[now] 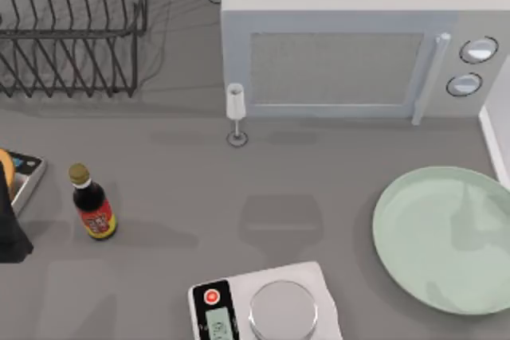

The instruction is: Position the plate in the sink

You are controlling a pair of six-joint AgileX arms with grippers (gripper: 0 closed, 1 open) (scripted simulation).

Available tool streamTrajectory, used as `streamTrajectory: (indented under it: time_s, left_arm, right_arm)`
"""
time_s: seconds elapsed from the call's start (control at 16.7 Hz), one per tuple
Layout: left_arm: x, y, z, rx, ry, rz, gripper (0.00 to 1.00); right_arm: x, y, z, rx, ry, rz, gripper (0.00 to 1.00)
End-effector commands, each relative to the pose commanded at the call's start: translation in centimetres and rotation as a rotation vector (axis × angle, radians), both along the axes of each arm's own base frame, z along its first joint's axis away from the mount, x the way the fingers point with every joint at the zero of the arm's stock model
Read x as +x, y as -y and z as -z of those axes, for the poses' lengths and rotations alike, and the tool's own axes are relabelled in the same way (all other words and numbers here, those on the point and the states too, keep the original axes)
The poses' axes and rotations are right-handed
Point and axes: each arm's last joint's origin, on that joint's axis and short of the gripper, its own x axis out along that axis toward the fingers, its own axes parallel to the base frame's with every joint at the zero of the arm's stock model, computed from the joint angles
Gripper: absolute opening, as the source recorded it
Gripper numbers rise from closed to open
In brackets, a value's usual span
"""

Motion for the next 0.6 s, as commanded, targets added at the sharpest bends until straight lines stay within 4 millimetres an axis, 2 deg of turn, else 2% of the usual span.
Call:
streamTrajectory:
  time_s: [0.18, 0.36, 0.6]
  left_arm:
    - [0.0, 0.0, 0.0, 0.000, 0.000, 0.000, 1.00]
    - [0.0, 0.0, 0.0, 0.000, 0.000, 0.000, 1.00]
    - [0.0, 0.0, 0.0, 0.000, 0.000, 0.000, 1.00]
  right_arm:
    - [2.2, -1.5, -2.6, 0.046, -0.234, -0.053, 1.00]
    - [5.7, -3.9, -4.3, 0.062, -0.508, -0.087, 1.00]
    - [11.1, -8.7, -4.2, 0.027, -0.866, -0.086, 1.00]
